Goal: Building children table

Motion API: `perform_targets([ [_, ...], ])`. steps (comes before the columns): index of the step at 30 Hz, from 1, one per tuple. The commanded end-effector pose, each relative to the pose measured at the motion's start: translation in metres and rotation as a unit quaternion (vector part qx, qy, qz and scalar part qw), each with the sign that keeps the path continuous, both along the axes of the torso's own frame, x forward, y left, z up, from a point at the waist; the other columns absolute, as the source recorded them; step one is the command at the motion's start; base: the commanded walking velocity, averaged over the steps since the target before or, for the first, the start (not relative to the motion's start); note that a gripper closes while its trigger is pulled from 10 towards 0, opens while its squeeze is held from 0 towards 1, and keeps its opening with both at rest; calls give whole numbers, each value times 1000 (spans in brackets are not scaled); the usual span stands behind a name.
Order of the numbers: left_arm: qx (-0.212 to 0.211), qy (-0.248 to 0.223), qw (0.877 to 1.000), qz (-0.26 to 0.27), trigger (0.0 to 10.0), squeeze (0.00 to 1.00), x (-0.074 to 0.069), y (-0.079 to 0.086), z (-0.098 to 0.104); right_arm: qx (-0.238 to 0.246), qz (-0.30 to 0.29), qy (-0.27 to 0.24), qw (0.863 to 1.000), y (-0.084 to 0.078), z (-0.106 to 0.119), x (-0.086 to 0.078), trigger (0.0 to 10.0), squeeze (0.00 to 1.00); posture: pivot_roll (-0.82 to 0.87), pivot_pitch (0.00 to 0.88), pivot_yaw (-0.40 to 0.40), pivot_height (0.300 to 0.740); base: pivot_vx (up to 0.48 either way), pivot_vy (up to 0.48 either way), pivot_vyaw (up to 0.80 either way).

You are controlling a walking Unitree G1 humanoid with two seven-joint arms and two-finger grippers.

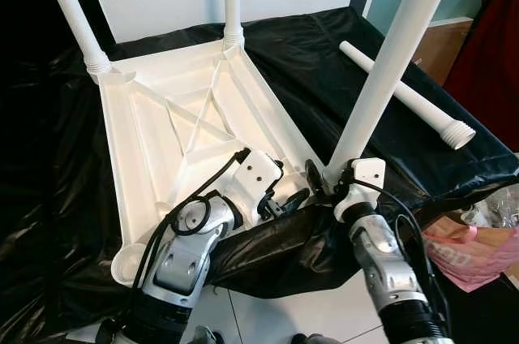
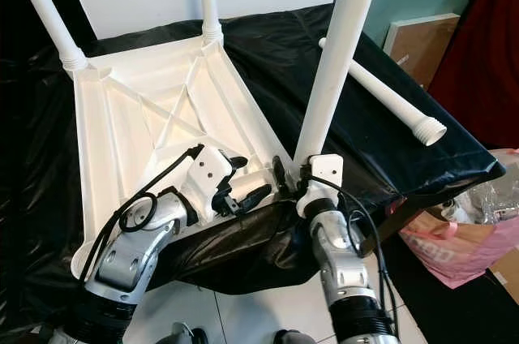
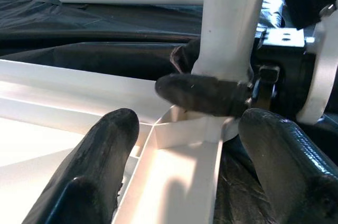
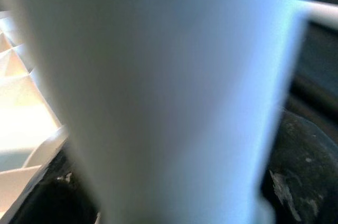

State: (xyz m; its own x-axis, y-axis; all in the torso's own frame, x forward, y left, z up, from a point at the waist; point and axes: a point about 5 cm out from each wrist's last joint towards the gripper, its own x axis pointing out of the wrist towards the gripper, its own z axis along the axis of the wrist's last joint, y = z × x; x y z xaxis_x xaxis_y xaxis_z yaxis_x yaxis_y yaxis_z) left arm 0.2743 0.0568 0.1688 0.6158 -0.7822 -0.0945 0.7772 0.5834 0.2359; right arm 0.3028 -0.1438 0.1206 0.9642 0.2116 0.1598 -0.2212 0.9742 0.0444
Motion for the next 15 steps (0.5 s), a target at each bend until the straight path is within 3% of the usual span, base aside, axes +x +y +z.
perform_targets([
  [1,-1,-5,1000,14,10000,0,1,-3,0,3,18,-8,1000,-1,4,1,10000,835,-18,79,-24,740,0,0,0],
  [4,-1,-5,1000,13,10000,0,1,-3,0,1,25,-9,1000,-2,5,2,10000,835,-18,79,-24,740,0,0,0],
  [5,-1,-6,1000,13,10000,0,1,-4,1,-4,41,-12,999,-2,7,1,10000,0,-18,75,-24,740,0,0,0],
  [11,-1,-7,1000,7,10000,0,1,-5,2,-22,86,-24,996,-5,12,0,10000,0,-21,70,-23,740,0,0,0],
  [15,5,-10,1000,-8,10000,0,-2,-7,1,-55,146,-29,987,-11,16,0,10000,0,-27,64,-19,740,0,0,0],
])
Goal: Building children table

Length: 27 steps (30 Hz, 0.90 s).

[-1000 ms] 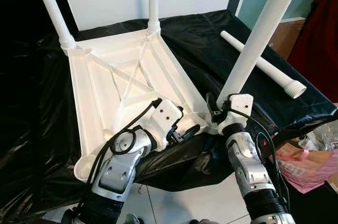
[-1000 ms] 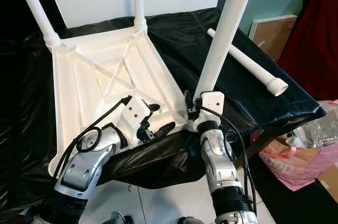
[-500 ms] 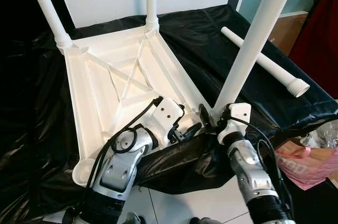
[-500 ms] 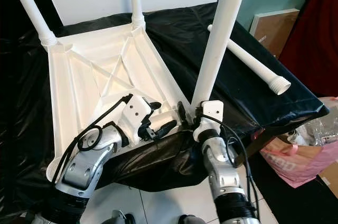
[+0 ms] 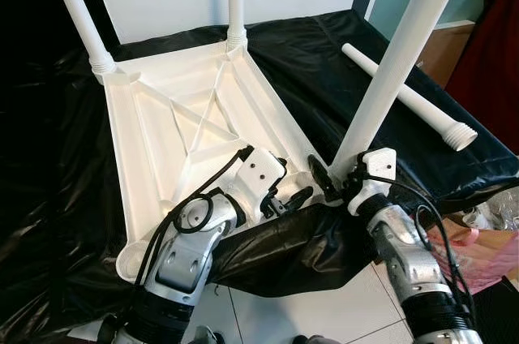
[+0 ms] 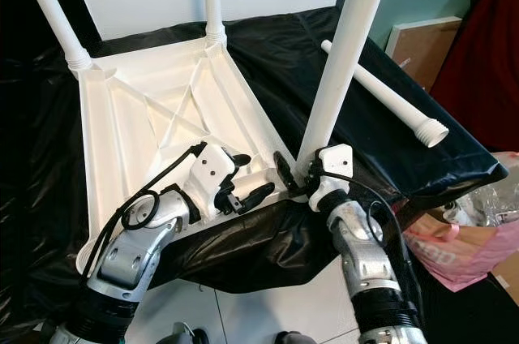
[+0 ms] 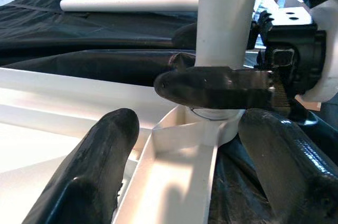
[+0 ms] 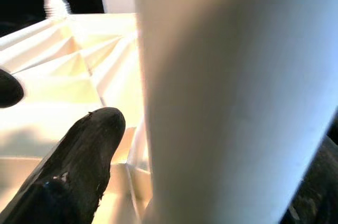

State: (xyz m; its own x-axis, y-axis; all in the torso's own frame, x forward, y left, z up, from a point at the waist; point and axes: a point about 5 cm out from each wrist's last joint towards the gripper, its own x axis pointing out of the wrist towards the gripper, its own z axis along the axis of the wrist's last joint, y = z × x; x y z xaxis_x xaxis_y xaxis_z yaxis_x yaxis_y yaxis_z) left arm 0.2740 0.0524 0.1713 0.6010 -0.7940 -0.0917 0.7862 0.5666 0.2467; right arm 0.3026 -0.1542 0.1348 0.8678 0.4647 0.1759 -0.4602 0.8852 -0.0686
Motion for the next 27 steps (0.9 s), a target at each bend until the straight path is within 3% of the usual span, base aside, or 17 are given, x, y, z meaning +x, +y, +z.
perform_targets([
  [1,3,-4,1000,3,10000,0,-2,-3,-1,-5,19,-1,1000,0,2,0,10000,0,-27,64,-19,740,0,0,0],
  [14,7,2,1000,8,10000,0,-3,-11,-5,-65,81,9,995,-17,5,15,10000,0,-31,51,-16,740,0,0,0],
  [15,13,1,1000,10,10000,0,-4,-11,-7,-67,83,13,994,-18,4,16,3490,0,-29,51,-18,740,0,0,0],
  [16,13,1,1000,10,10000,0,-4,-11,-7,-67,83,13,994,-18,4,16,3490,0,-29,51,-18,740,0,0,0],
  [17,13,2,1000,10,10000,0,-5,-11,-7,-68,83,15,994,-19,3,16,824,0,-27,50,-18,740,0,0,0],
  [18,12,2,1000,10,10000,0,-5,-11,-7,-68,83,16,994,-19,2,17,824,0,-27,50,-18,740,0,0,0],
  [19,13,1,1000,12,10000,0,-5,-11,-7,-66,82,19,994,-20,1,17,0,0,-27,50,-18,740,0,0,0],
  [27,16,-3,1000,24,10000,0,-3,-8,-8,-52,70,34,996,-23,-6,16,0,0,-29,52,-12,740,0,0,0],
])
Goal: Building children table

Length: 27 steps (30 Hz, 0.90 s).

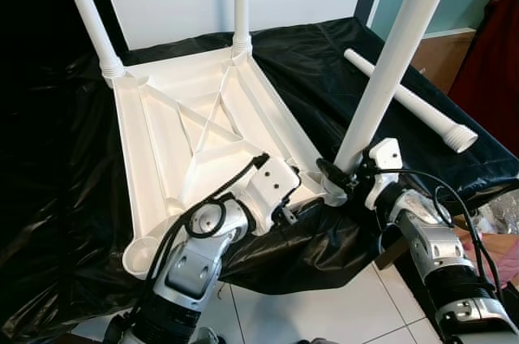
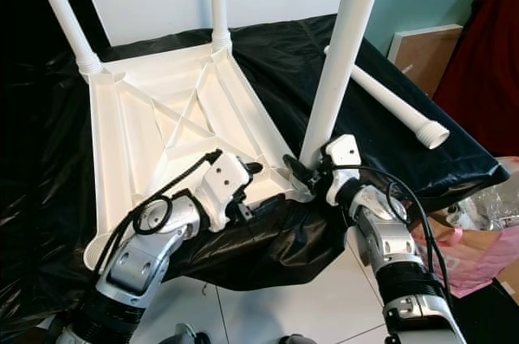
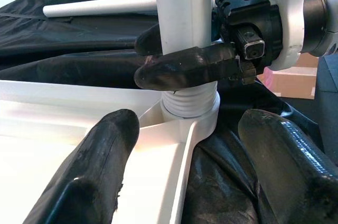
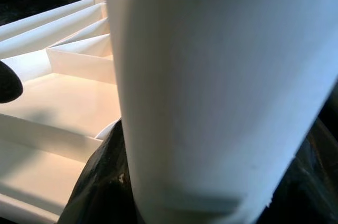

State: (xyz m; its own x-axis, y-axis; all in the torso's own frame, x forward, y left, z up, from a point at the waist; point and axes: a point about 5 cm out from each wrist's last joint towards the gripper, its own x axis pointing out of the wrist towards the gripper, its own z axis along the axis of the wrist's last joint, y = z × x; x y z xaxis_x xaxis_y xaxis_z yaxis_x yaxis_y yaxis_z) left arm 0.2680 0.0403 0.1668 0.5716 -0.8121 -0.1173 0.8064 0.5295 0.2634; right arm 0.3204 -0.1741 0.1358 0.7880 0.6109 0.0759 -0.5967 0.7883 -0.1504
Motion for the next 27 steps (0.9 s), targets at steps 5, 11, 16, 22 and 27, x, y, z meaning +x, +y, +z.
perform_targets([
  [5,3,-5,999,44,10000,0,4,3,-4,25,-32,20,999,-4,-8,-1,10000,0,-29,52,-12,740,0,0,0],
  [11,2,-10,999,45,10000,0,3,3,-3,35,-50,24,998,-1,-9,0,10000,0,-31,57,-12,740,0,0,0],
  [16,4,-11,999,52,10000,0,5,4,-4,51,-137,36,989,10,-15,1,10000,0,-33,70,-18,740,0,0,0],
  [22,8,-19,998,58,10000,0,6,6,-4,60,-179,45,981,16,-18,-1,10000,0,-28,72,-25,740,0,0,0],
  [27,14,-32,996,82,10000,0,8,11,-3,93,-290,61,951,28,-24,-6,10000,0,-17,77,-33,740,0,0,0],
])
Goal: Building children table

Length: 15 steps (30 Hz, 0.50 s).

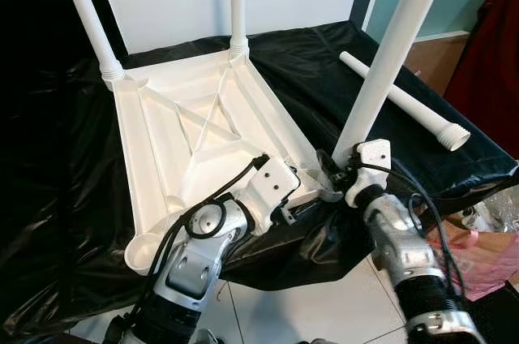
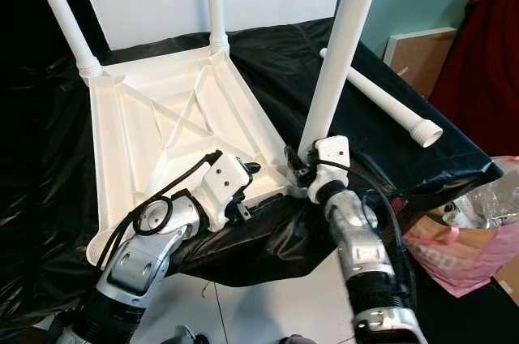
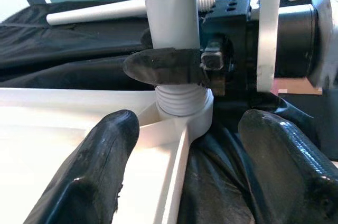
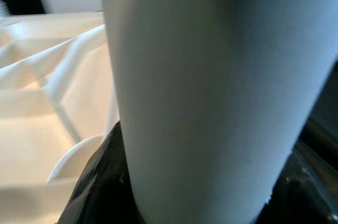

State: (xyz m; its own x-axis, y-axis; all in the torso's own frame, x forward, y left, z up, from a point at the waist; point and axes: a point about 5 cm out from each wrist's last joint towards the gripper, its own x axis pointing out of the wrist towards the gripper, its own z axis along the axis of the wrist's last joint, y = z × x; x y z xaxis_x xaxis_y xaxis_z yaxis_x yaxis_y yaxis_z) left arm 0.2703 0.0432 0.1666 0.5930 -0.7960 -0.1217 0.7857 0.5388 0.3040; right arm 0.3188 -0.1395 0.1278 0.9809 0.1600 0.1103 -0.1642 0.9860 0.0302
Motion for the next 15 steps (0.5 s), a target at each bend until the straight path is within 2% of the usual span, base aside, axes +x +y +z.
perform_targets([
  [1,-2,-17,997,71,10000,0,6,8,-3,13,-51,44,998,-6,-16,-4,10000,0,-17,77,-33,740,0,0,0],
  [2,-1,-19,997,79,10000,0,7,9,-3,26,-76,46,996,-3,-17,-6,10000,0,-14,80,-32,740,0,0,0],
  [4,-5,-19,996,87,10000,0,7,11,-2,34,-81,46,995,5,-17,-9,10000,0,-15,82,-29,740,0,0,0],
  [8,-8,-14,996,87,10000,0,7,11,-2,41,-82,46,995,6,-16,-10,10000,0,-20,83,-26,740,0,0,0],
  [15,-3,-24,996,84,10000,0,8,10,-2,27,-92,28,995,3,-8,-11,10000,0,-21,86,-21,740,0,0,0],
])
